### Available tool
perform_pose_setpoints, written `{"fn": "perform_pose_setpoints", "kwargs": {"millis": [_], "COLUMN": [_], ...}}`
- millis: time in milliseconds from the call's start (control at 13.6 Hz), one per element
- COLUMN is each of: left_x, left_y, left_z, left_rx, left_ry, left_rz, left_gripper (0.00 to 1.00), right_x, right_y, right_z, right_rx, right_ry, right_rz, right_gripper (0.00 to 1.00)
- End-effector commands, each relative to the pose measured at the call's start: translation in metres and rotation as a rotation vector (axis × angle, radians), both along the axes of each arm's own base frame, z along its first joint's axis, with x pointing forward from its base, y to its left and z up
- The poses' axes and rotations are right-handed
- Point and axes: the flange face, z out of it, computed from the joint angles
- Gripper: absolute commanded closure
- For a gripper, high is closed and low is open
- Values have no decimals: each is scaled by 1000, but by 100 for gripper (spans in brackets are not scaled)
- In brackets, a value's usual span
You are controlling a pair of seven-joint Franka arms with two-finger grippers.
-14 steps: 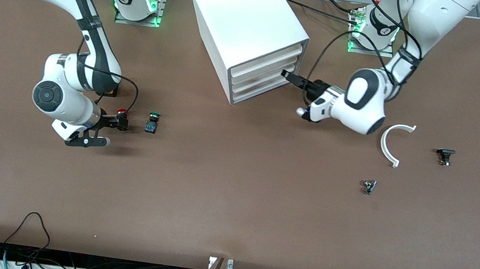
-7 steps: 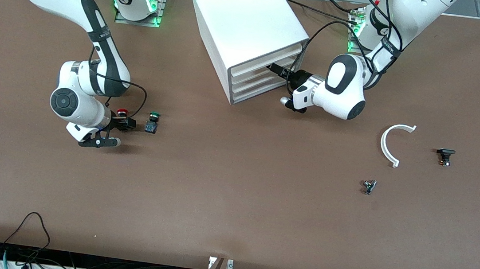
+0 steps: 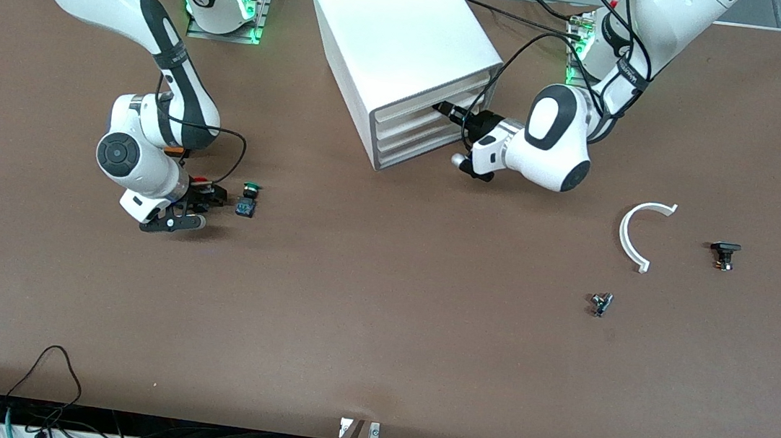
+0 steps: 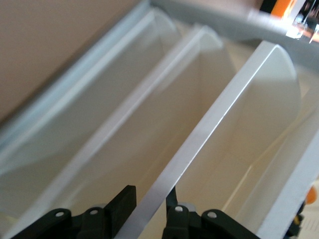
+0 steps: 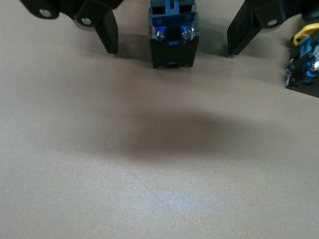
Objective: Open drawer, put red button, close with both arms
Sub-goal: 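Pull the bottom drawer open with the left gripper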
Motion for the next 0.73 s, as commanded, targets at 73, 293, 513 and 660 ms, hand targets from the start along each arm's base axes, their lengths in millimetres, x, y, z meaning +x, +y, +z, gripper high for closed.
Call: {"fn": "perform_pose_setpoints", "kwargs": {"millis": [73,293,513,660], "left_x": [90,111,119,121], "left_y": [119,152,169,170], "left_z": [38,70,91,99], "left_rx": [131,186,214,216], "left_ry": [-212,-302,-353,-369], "left_rz": [133,138,131,136], "left_gripper": [100,100,7,0], "right_x": [-8,-7,-4,2], "right_y": [16,15,15,17], "right_z": [17,22,26,35], "right_rx": [20,20,20,24], "right_ry": [-2,1,-8,-23], "right_rz": [28,36,39,48], "right_gripper": [56,79,83,84]}}
